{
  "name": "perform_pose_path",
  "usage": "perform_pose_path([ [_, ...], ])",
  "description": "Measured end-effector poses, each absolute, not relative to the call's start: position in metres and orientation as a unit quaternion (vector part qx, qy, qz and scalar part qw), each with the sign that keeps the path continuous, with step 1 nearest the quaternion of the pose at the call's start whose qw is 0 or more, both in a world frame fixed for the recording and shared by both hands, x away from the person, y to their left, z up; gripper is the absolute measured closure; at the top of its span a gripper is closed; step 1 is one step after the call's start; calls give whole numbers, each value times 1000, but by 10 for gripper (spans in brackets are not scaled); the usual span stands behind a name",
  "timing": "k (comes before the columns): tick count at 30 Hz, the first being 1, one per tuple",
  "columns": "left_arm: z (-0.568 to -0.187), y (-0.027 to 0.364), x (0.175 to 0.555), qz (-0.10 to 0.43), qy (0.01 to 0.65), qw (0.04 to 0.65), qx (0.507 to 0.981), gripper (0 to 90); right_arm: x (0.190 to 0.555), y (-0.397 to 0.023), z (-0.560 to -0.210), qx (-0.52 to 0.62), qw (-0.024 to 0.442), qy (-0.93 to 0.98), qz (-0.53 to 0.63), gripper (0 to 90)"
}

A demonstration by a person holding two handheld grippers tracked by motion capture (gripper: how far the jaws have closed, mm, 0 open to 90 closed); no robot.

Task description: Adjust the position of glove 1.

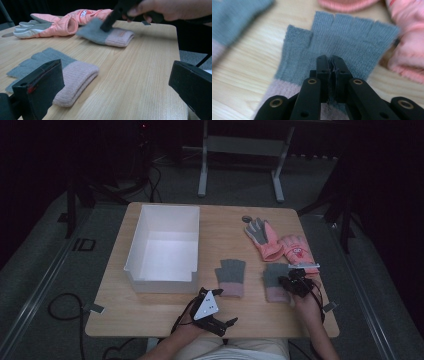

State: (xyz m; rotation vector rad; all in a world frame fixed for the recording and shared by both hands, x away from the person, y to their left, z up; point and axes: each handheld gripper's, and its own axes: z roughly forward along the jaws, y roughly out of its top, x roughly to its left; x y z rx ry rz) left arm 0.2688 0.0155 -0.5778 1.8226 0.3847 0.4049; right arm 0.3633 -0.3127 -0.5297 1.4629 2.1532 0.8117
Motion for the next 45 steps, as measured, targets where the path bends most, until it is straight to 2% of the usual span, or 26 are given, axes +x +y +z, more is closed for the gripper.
perform_pose_path([
  [10, -578, 15, 268, 175, 162, 579, 780, 0, 367, -276, -478, 519, 236, 754, 327, 852],
  [18, -578, 15, 268, 174, 163, 580, 779, 0, 376, -226, -467, 504, 227, 757, 349, 852],
  [24, -578, 15, 268, 175, 163, 580, 779, 0, 384, -187, -480, 492, 210, 767, 354, 852],
  [30, -578, 16, 267, 175, 161, 582, 778, 0, 384, -166, -503, 498, 189, 775, 341, 852],
  [45, -578, 15, 268, 174, 160, 579, 780, 0, 382, -160, -532, 489, 160, 799, 312, 844],
])
